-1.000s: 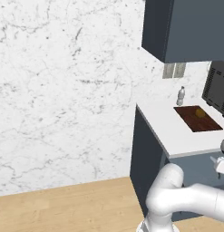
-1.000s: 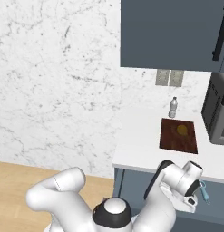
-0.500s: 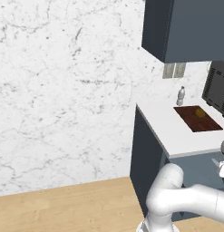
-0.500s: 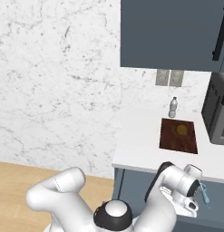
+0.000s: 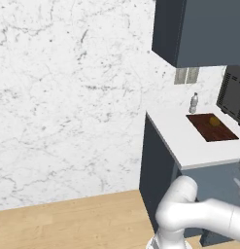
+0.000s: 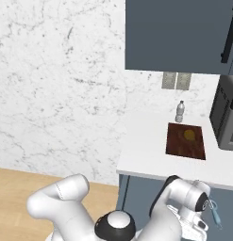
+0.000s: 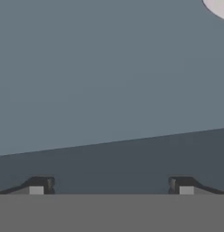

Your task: Place the appropriate cutting tool for cutting the avocado skin on the cutting board.

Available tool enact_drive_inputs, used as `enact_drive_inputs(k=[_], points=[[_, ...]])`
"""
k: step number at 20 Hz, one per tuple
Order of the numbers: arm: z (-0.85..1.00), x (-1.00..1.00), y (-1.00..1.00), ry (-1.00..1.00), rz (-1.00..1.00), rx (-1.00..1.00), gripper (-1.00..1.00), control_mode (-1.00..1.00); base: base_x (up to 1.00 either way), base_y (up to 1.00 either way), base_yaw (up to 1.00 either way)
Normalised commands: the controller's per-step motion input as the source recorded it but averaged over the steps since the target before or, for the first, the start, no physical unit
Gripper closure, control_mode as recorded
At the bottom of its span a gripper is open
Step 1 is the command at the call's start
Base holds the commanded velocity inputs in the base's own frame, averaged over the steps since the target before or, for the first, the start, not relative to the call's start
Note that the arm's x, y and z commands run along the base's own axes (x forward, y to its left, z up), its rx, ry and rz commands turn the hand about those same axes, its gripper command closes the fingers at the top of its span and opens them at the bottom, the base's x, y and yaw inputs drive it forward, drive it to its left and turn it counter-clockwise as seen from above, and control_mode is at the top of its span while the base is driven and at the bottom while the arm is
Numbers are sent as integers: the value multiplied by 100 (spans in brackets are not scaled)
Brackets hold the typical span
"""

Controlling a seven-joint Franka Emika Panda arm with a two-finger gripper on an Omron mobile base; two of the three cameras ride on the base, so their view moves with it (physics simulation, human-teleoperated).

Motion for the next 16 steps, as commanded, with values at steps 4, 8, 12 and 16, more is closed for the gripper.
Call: enact_drive_inputs(k=[4, 8, 12, 16], points=[[0, -60, -4, 15, 0, 0, -100, -100, 0, 0, 0], [2, -29, -20, 0, 0, 0, -100, -100, 0, 0, 0], [20, 5, -31, -9, 0, -1, -100, -100, 0, 0, 0], [24, 29, -21, -12, 0, -4, -100, -100, 0, 0, 0]])
